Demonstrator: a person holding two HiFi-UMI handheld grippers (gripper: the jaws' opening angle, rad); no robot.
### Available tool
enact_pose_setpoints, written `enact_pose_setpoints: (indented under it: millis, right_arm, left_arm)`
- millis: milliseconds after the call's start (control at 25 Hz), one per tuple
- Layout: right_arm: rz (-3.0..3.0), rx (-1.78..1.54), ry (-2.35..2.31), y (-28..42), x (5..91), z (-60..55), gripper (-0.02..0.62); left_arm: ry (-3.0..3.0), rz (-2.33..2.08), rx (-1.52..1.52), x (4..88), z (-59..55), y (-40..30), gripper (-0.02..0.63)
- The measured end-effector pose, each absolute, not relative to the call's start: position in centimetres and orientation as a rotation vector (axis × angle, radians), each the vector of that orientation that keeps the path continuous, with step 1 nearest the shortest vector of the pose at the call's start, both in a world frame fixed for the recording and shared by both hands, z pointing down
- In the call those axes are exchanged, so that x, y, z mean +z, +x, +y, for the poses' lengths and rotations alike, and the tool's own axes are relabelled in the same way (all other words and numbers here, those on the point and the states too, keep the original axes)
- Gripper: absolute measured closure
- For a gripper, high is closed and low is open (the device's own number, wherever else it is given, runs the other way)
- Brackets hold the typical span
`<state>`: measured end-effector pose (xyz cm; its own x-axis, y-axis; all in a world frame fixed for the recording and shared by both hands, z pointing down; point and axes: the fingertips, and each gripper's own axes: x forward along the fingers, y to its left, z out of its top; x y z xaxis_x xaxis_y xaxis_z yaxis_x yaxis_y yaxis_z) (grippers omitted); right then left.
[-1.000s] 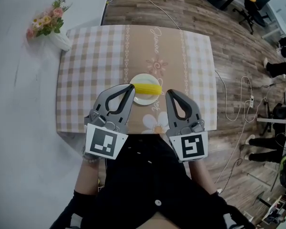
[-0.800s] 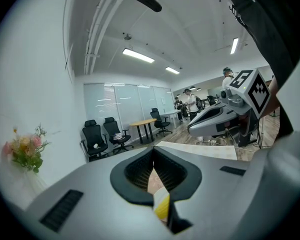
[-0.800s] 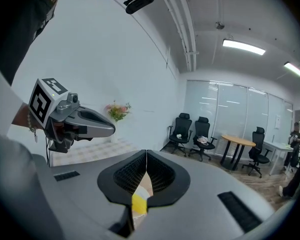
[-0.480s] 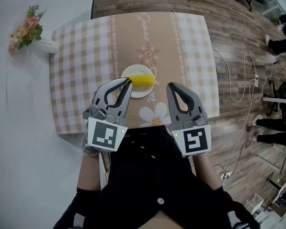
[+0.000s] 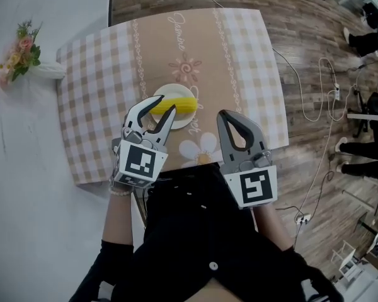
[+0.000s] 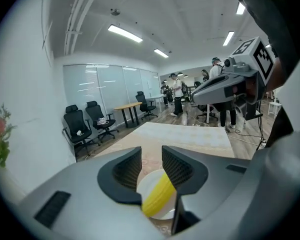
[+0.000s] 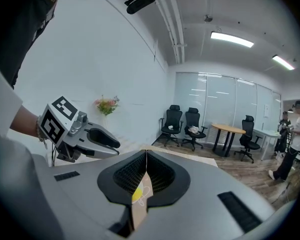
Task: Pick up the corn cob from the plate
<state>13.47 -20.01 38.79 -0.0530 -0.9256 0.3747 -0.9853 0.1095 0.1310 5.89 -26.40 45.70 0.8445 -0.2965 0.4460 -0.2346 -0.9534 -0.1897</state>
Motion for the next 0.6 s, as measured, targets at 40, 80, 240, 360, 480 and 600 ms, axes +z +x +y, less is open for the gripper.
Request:
enact_pose_setpoints:
  millis: [40,80,240,360,480,600]
  right_arm:
    - [-2.025,0.233,1.869,13.6,38.9,-19.9,0.555]
    - [-2.020,0.240,1.873,13.7,39.1,-19.7,0.555]
    - [-2.000,0.254,1.897,14.5,39.2,-19.3,0.555]
    - [-1.979,0.260,1.916,15.0,39.2,-19.0,0.555]
    - [-1.960,0.268,1.935,15.6,39.2,-18.7,0.555]
    - [-1.948,0.274,1.943,16.0,39.3,-18.5,0.555]
  left_arm:
    - [-2.890,0.408,-0.755,46.4,-26.4,5.9,0.480]
    - [-2.882,0.396,-0.783,47.0,-26.4,5.9,0.471]
    - [-2.857,0.347,-0.869,49.4,-26.3,6.0,0.417]
    - [-2.852,0.314,-0.908,50.8,-26.3,6.1,0.366]
    - [-2.816,0.243,-0.976,52.5,-26.0,6.4,0.356]
    - [-2.781,0.167,-1.041,54.2,-25.6,6.8,0.354]
